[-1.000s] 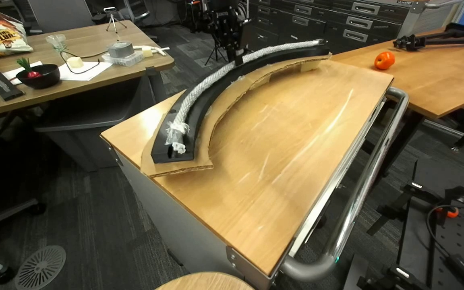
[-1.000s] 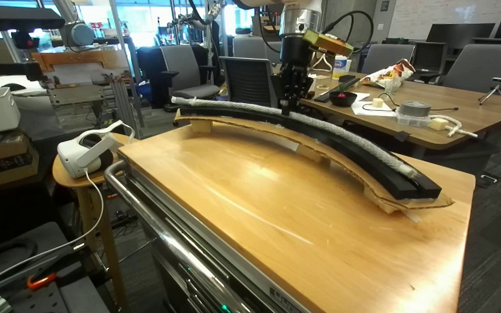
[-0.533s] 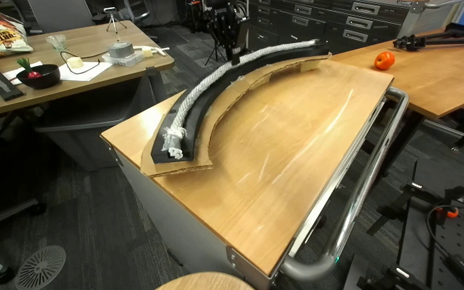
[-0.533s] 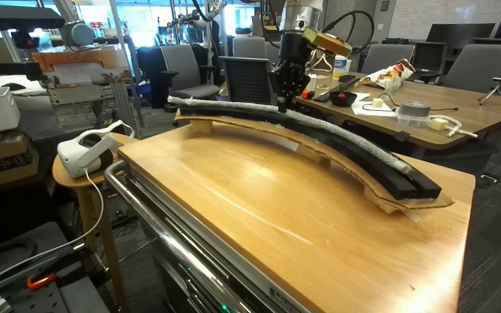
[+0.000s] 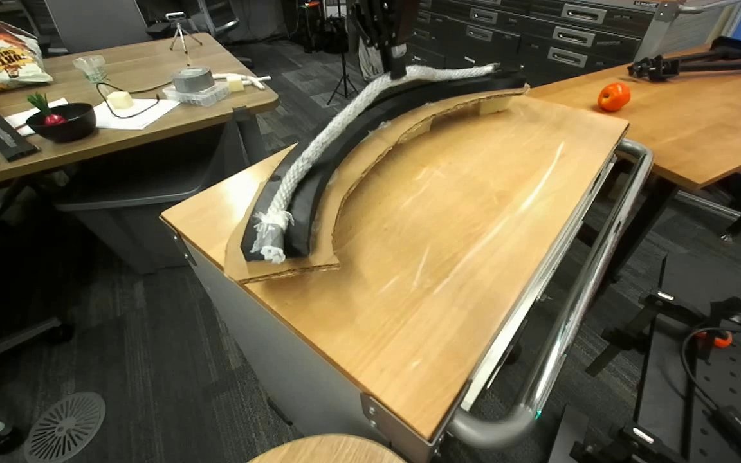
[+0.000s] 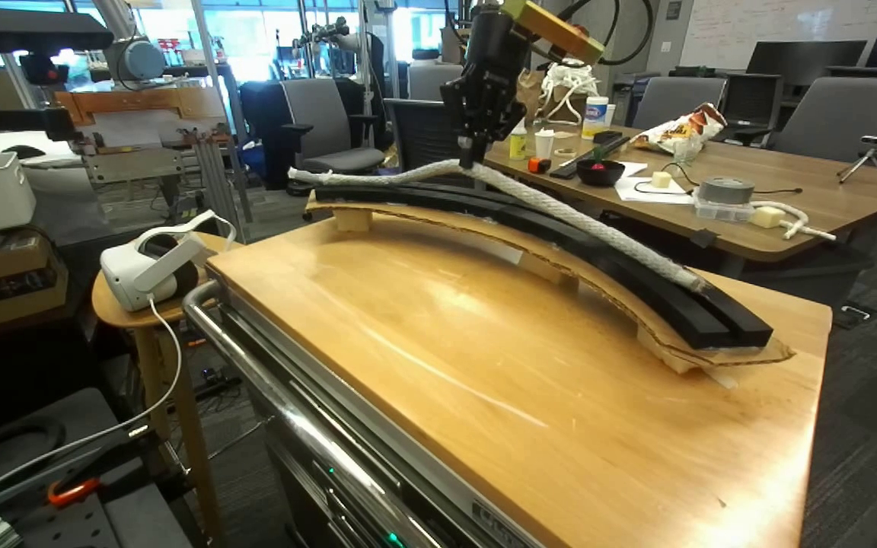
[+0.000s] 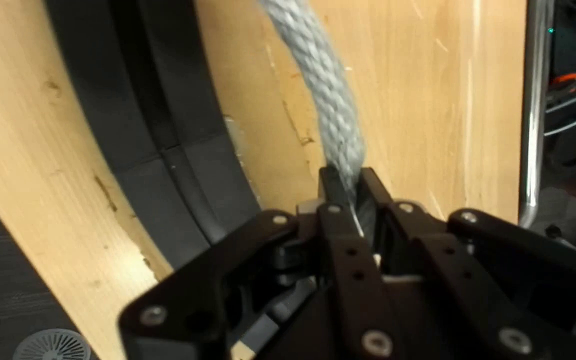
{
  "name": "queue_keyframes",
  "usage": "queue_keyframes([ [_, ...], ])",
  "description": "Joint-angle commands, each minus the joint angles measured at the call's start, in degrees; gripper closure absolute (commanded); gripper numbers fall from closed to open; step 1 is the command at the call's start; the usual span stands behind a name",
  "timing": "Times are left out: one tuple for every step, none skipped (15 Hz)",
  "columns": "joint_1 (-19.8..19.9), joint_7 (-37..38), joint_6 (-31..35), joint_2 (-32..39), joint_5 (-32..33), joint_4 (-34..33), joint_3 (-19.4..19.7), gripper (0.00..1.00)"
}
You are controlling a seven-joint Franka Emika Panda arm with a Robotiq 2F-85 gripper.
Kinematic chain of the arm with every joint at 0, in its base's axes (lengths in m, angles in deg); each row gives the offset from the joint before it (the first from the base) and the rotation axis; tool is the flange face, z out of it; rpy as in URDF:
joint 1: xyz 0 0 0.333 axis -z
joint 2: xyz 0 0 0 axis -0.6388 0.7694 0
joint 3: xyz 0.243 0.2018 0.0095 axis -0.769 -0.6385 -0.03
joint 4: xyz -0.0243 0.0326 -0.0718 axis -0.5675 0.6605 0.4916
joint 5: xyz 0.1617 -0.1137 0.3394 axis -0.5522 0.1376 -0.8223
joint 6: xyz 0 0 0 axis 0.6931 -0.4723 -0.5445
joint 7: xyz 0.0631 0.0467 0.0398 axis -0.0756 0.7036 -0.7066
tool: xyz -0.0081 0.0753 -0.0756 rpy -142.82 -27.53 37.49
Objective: Remove the rope from the platform
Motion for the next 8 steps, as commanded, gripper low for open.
queue_keyframes([
  [0.2,4.9,-2.4,-2.7,-3.9,7.4,-1.2,0.88],
  [0.3,6.1,-2.2,-2.3,-5.3,9.0,-1.4,0.87],
  [0.4,7.7,-1.2,-2.0,-6.7,10.8,-1.4,0.88],
  [0.6,9.4,0.5,-2.1,-7.8,13.2,-1.3,0.87],
  [0.9,10.4,1.8,-2.5,-8.7,15.5,-1.1,0.88],
  [1.4,10.9,4.1,-4.0,-8.8,19.0,-0.8,0.88],
  [1.7,12.1,7.0,-5.8,-8.5,22.5,-0.1,0.88],
  [2.4,12.9,9.9,-7.9,-8.5,26.3,0.3,0.87],
])
